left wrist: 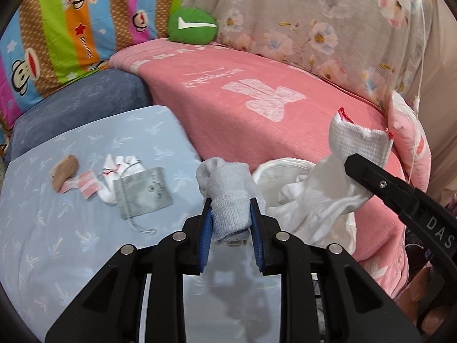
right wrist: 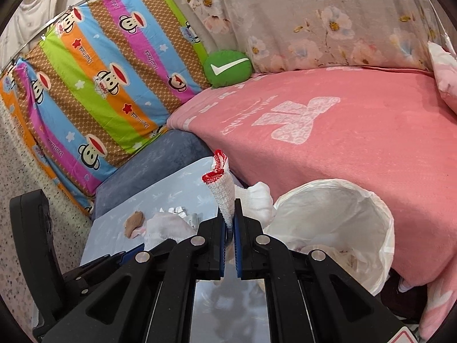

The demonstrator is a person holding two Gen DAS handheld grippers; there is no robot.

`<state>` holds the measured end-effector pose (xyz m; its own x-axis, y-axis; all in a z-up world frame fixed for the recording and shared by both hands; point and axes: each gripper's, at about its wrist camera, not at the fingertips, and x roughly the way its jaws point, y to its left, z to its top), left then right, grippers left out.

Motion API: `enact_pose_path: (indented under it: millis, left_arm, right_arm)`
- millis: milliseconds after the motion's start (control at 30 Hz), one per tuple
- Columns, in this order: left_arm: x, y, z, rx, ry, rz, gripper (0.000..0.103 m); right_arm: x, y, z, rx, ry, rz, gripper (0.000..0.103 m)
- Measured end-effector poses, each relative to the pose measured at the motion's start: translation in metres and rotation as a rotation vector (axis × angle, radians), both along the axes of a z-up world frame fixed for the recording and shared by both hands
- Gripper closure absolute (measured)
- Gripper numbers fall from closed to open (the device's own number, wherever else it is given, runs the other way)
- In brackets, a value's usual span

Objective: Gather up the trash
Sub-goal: 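Carry the sock and glove over the white bin and open both tools, then move both tools back over the remaining items on the table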

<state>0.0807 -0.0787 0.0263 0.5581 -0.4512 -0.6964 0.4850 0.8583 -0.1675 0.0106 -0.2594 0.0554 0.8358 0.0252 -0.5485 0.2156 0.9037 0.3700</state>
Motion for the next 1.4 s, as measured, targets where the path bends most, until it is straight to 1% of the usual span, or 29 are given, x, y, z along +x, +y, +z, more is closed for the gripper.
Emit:
enact_pose_path:
  millis: [233,500,600,633,667,700,733,767,967,1100,1300,1400]
  left_arm:
    - [-0.007,-0.040,-0.001,0.029,0.006,-0.073,0.078]
    - [-0.014,-0.072,-0.003,0.055,0.009,-0.131,0.076]
    - [-0.015,-0.080,-0.006,0.069,0.010,-0.143,0.074]
    - [-0.015,-0.081,-0.006,0.072,0.010,-0.145,0.068]
    - [-0.015,-0.082,-0.006,0.074,0.013,-0.144,0.057]
    - [-0.015,-0.082,-0.006,0.072,0.015,-0.140,0.051]
    - [-0.015,-0.082,-0.005,0.068,0.014,-0.135,0.042]
    - [-0.015,-0.082,-0.004,0.064,0.009,-0.130,0.039]
    - [-0.014,-0.081,-0.003,0.076,-0.006,-0.111,0.038]
    - [-0.013,-0.076,-0.004,0.082,-0.008,-0.094,0.038]
    - [-0.013,-0.070,-0.004,0.086,-0.018,-0.078,0.038]
    - [-0.013,-0.066,-0.005,0.086,-0.019,-0.068,0.038]
  right_arm:
    - [-0.015,-0.034,-0.006,0.009,0.003,-0.058,0.098]
    - [-0.022,-0.056,-0.011,0.023,0.005,-0.094,0.098]
    - [-0.022,-0.061,-0.011,0.026,0.005,-0.105,0.097]
    - [-0.023,-0.062,-0.011,0.027,0.005,-0.108,0.095]
    - [-0.023,-0.064,-0.012,0.028,0.006,-0.111,0.094]
    - [-0.024,-0.065,-0.012,0.027,0.008,-0.116,0.092]
    - [-0.024,-0.066,-0.013,0.028,0.006,-0.121,0.092]
    - [-0.025,-0.067,-0.013,0.029,0.006,-0.125,0.092]
    - [-0.024,-0.070,-0.014,0.031,0.009,-0.131,0.087]
    - [-0.026,-0.067,-0.014,0.029,0.003,-0.127,0.078]
    - [-0.024,-0.061,-0.013,0.016,0.004,-0.112,0.074]
    - [-0.023,-0.057,-0.014,0.014,0.007,-0.099,0.073]
